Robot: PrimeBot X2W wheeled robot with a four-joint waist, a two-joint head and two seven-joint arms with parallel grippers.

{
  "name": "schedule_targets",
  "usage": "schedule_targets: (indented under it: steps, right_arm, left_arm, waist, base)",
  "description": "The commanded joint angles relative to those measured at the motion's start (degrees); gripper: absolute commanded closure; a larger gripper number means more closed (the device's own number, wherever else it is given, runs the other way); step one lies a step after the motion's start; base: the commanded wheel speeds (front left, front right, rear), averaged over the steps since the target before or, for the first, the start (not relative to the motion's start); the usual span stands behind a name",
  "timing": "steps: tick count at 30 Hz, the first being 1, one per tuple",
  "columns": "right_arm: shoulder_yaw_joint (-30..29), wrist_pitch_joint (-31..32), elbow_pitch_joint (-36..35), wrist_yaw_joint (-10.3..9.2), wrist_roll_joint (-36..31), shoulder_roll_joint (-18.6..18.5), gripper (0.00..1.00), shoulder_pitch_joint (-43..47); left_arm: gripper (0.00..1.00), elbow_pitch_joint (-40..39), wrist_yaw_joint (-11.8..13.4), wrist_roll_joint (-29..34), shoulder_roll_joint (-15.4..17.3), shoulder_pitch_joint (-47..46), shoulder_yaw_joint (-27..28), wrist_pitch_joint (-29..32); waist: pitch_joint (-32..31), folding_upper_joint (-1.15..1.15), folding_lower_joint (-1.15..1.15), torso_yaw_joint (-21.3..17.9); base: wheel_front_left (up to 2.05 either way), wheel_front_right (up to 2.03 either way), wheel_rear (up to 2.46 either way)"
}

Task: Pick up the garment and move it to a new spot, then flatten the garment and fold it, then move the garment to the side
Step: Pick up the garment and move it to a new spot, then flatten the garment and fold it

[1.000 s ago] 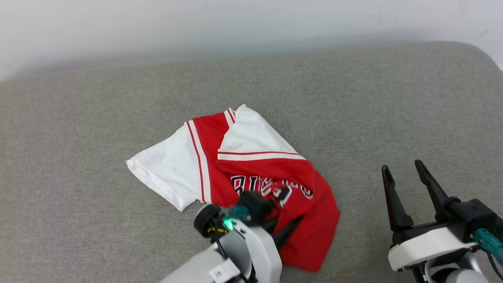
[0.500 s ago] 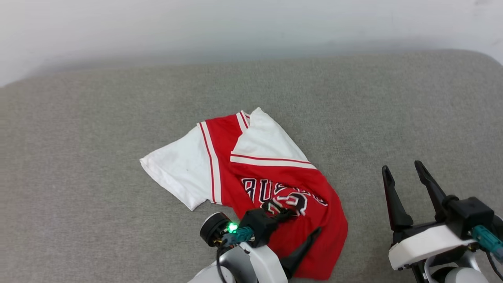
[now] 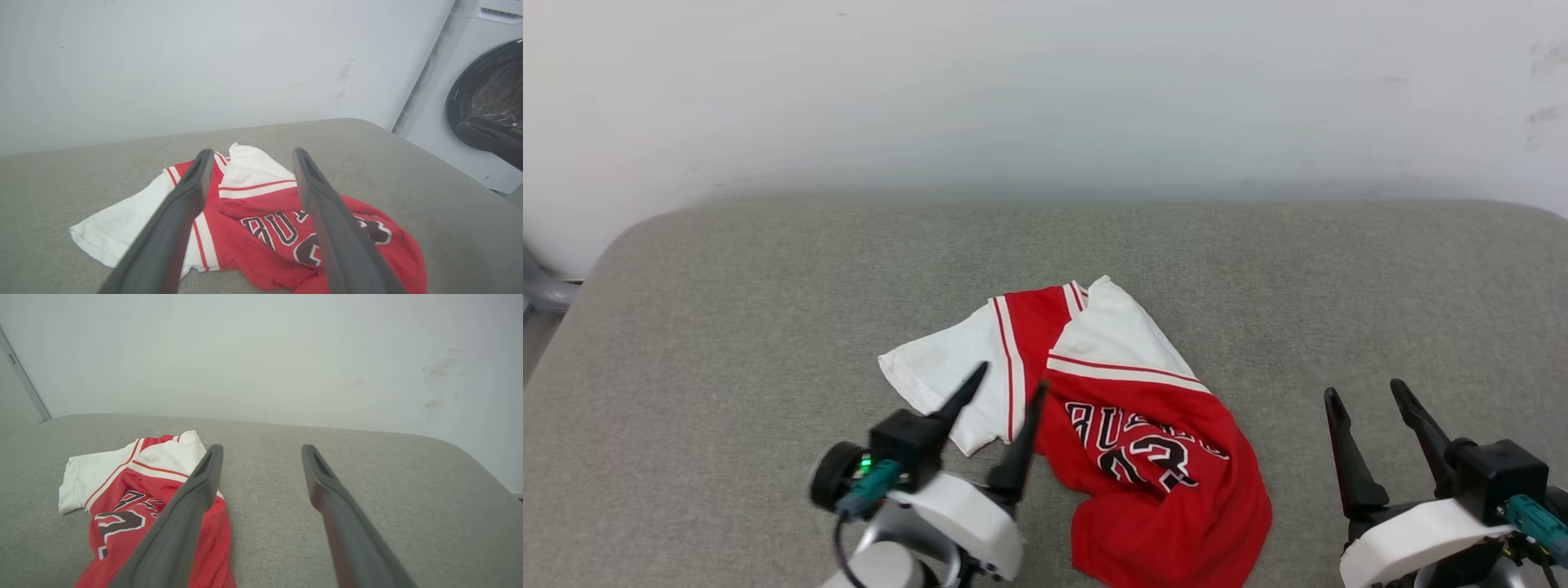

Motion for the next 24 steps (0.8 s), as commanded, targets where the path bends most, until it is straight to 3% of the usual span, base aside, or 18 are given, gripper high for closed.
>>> schedule_targets:
  steps: [1, 7, 12, 24]
  right_arm:
    - [-0.03, 0.38, -0.57, -0.04, 0.09, -0.02, 0.0, 0.97]
    - [0.02, 1.36, -1.41, -0.04, -0.14, -0.02, 0.0, 2.08]
    - [-0.39, 1.83, -1.85, -0.04, -0.2, -0.02, 0.0, 2.64]
    - [-1.26, 2.16, -1.9, -0.04, 1.04, -0.02, 0.0, 3.53]
  left_arm:
    - [0.0, -0.14, 1.79, 0.07, 1.1, 1.71, 2.5, -0.77]
    - [0.0, -1.16, 4.79, 0.57, 3.9, 6.04, 10.29, -1.49]
    - [0.0, -3.01, 5.32, 1.66, 4.83, 9.28, 15.49, -1.54]
    - [0.0, -4.78, 2.12, 3.54, 4.34, 14.03, 21.3, -1.56]
  waist:
    - [-0.86, 0.0, 0.0, 0.97]
    - [-1.66, 0.0, 0.0, 1.74]
    - [-2.13, 0.0, 0.0, 1.85]
    - [-2.87, 0.0, 0.0, 1.63]
  base:
    - [0.0, 0.0, 0.0]
    - [0.0, 0.0, 0.0]
    - [0.0, 0.0, 0.0]
    - [0.0, 0.0, 0.0]
